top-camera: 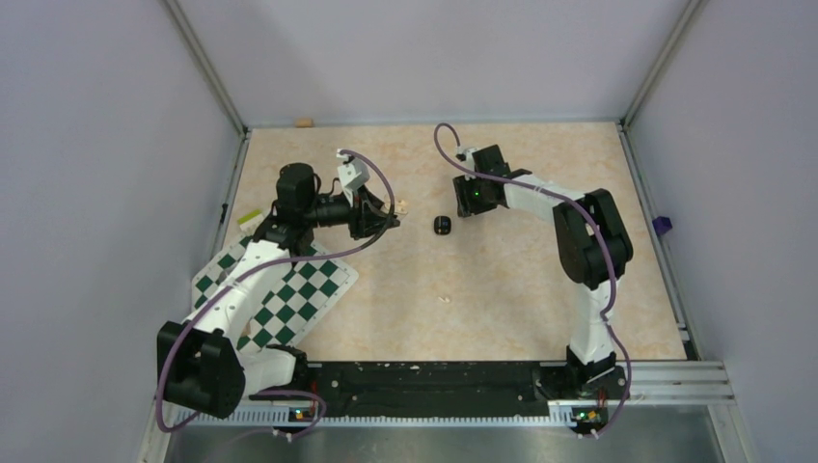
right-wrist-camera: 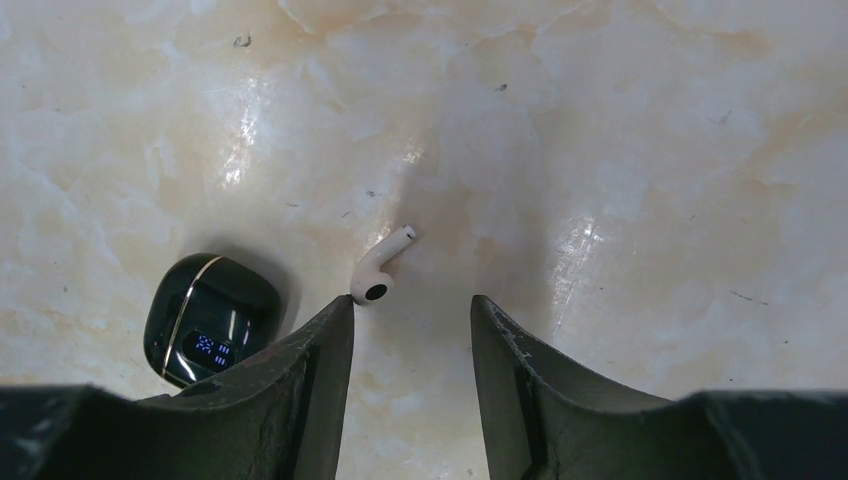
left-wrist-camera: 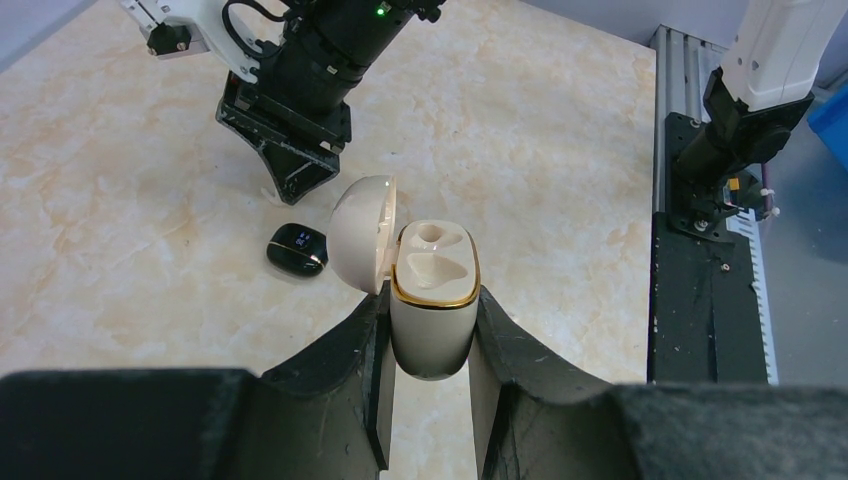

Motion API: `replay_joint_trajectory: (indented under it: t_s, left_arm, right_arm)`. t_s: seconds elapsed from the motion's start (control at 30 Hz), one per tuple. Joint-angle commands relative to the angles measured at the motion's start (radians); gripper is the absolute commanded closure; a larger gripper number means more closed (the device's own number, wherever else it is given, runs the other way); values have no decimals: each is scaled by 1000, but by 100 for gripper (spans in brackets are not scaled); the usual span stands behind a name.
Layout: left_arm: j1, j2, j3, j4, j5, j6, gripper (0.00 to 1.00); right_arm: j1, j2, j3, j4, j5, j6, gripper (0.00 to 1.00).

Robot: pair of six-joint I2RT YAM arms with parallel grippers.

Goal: Insert the wireless bluetooth earbuds into the charging case
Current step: Adjust the earbud at the center of the board.

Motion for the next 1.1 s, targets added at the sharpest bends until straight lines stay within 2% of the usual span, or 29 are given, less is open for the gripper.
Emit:
replay_joint_trajectory:
  t_s: [0.0, 0.4, 0.77, 0.87, 1.07]
  left_arm:
    - [5, 6, -7, 66, 10, -13, 100]
    - [6, 1, -15, 70, 11, -12, 100]
    - [6, 5, -20, 81, 16, -18, 100]
    - [6, 6, -21, 83, 14, -18, 100]
    - [6, 9, -18, 85, 13, -24, 100]
  right_arm:
    - [4, 17, 52, 26, 48, -9, 54]
    - [-4, -20, 35, 39, 167, -30, 57]
    - [-66, -36, 33, 34, 180, -19, 57]
    - [-90, -50, 38, 32, 115, -8, 57]
    - [-129, -21, 124, -50, -164, 23, 57]
